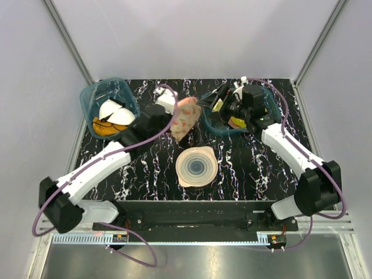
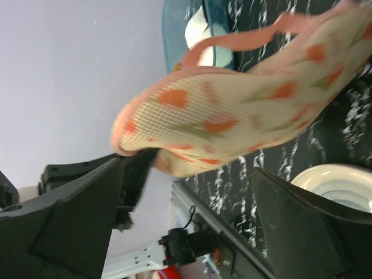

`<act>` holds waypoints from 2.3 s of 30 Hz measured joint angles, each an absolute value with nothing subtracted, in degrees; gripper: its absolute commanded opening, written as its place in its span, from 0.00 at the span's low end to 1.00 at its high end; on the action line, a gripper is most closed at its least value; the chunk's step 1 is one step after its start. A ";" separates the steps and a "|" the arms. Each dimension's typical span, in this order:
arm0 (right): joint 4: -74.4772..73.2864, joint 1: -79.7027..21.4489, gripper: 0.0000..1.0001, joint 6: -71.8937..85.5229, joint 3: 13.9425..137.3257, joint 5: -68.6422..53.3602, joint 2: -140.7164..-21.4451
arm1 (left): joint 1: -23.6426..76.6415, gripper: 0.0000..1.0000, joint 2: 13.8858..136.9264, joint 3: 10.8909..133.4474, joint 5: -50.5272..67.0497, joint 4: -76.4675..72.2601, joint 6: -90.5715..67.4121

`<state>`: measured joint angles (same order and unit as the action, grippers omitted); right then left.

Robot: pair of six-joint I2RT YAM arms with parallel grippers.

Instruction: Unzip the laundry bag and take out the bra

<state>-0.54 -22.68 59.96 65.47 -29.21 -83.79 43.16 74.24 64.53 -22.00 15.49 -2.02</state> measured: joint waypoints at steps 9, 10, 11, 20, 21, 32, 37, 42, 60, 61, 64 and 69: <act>-10.85 -20.45 1.00 39.29 69.78 -20.78 -75.40 | 30.11 0.00 66.35 68.29 -10.02 20.69 -7.62; -11.27 -20.45 1.00 37.63 69.69 -20.38 -74.85 | 28.80 0.00 66.35 69.08 -8.36 21.23 -8.51; -11.57 -20.45 1.00 35.55 69.34 -20.40 -74.28 | 27.57 0.00 66.35 69.73 -6.74 21.71 -9.34; -13.32 -20.64 1.00 30.46 60.86 -20.43 -73.43 | 22.90 0.00 69.45 79.61 -1.69 29.82 -18.39; -13.37 -21.19 1.00 31.03 59.96 -19.55 -73.80 | 22.83 0.00 70.57 81.34 -1.83 31.44 -20.05; -11.55 -41.89 1.00 20.51 58.54 7.73 -75.94 | 20.49 0.00 81.25 94.83 -0.97 47.62 -37.32; -6.09 -46.98 1.00 11.66 57.58 15.73 -77.01 | 19.77 0.00 83.35 96.20 1.34 51.00 -41.06; 0.38 -51.79 1.00 3.05 57.25 18.74 -80.34 | 19.51 0.00 84.14 97.03 3.33 52.31 -43.22; 8.16 -52.93 0.00 -8.71 58.67 25.78 -88.77 | 16.51 0.99 84.07 96.90 6.81 51.44 -44.40; 5.82 -52.93 0.00 -8.45 59.44 25.36 -88.44 | 16.01 0.99 84.07 96.90 6.57 51.09 -43.79; -4.25 -52.82 0.00 -5.98 64.01 22.37 -88.23 | 14.94 0.99 84.07 96.90 5.80 50.46 -40.99; -20.03 -50.57 0.00 0.40 75.05 12.91 -89.21 | 14.37 0.99 83.53 95.61 3.75 49.67 -36.07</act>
